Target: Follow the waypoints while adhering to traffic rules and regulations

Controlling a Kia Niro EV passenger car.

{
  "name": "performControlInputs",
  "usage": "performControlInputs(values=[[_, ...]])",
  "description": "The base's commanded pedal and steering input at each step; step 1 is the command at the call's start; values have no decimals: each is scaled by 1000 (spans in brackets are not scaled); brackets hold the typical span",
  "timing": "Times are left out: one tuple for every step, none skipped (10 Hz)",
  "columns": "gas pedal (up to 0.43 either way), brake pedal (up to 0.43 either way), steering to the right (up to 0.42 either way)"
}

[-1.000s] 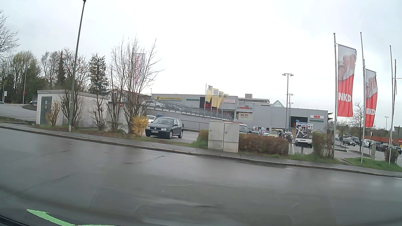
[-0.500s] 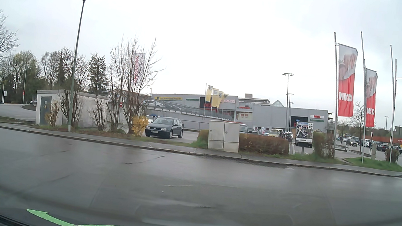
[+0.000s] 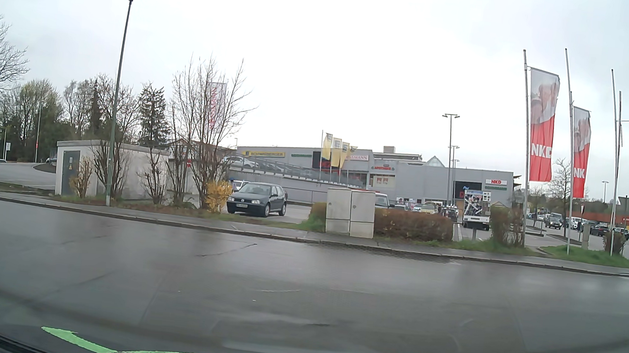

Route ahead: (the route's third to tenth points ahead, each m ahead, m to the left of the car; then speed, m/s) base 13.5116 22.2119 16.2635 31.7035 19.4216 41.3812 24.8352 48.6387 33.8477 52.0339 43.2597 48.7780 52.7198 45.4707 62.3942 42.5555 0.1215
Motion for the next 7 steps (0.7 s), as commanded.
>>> performControlInputs(values=[[0, 159, -11], [0, 159, -11], [0, 165, -11], [0, 165, -11], [0, 165, -11], [0, 171, -11], [0, 171, -11]])
